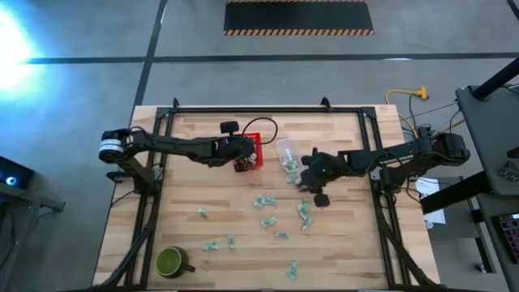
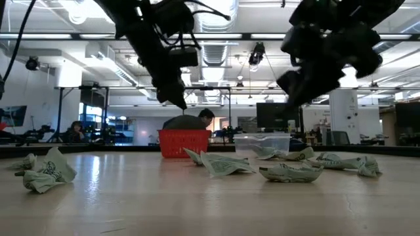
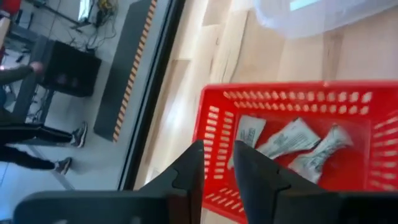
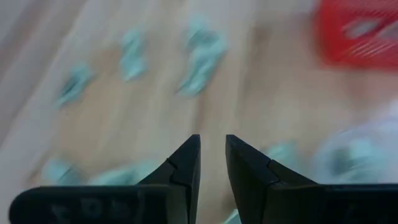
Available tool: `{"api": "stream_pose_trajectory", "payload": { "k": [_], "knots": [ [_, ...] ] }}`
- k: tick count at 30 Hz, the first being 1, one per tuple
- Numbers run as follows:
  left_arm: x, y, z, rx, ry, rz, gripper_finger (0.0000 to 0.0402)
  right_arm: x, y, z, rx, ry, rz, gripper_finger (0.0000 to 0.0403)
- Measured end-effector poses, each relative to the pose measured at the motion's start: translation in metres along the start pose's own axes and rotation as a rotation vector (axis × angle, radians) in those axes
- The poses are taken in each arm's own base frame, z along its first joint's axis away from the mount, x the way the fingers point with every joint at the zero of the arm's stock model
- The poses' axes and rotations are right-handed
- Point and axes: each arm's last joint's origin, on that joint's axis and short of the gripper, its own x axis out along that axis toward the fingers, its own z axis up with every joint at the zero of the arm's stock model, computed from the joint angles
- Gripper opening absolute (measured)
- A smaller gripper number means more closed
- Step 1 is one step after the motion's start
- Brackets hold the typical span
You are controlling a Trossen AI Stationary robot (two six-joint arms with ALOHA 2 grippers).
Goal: Pick and place items into bin
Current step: Put the white stevia packet into the transparent bin
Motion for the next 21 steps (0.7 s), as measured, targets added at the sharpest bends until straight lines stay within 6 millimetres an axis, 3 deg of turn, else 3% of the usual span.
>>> {"api": "stream_pose_trajectory", "payload": {
  "k": [8, 13, 21],
  "knots": [
    [-0.028, 0.001, 0.004, 0.006, -0.066, -0.033, 0.0070, 0.001, 0.026, -0.017, -0.013, 0.190, 0.073, 0.0068],
    [-0.036, 0.002, 0.005, -0.027, -0.092, -0.037, 0.0070, -0.002, 0.023, -0.015, 0.024, 0.185, -0.165, 0.0068],
    [-0.050, -0.010, 0.006, -0.043, -0.125, -0.077, 0.0071, -0.001, 0.020, -0.016, 0.079, 0.191, -0.265, 0.0081]
  ]
}}
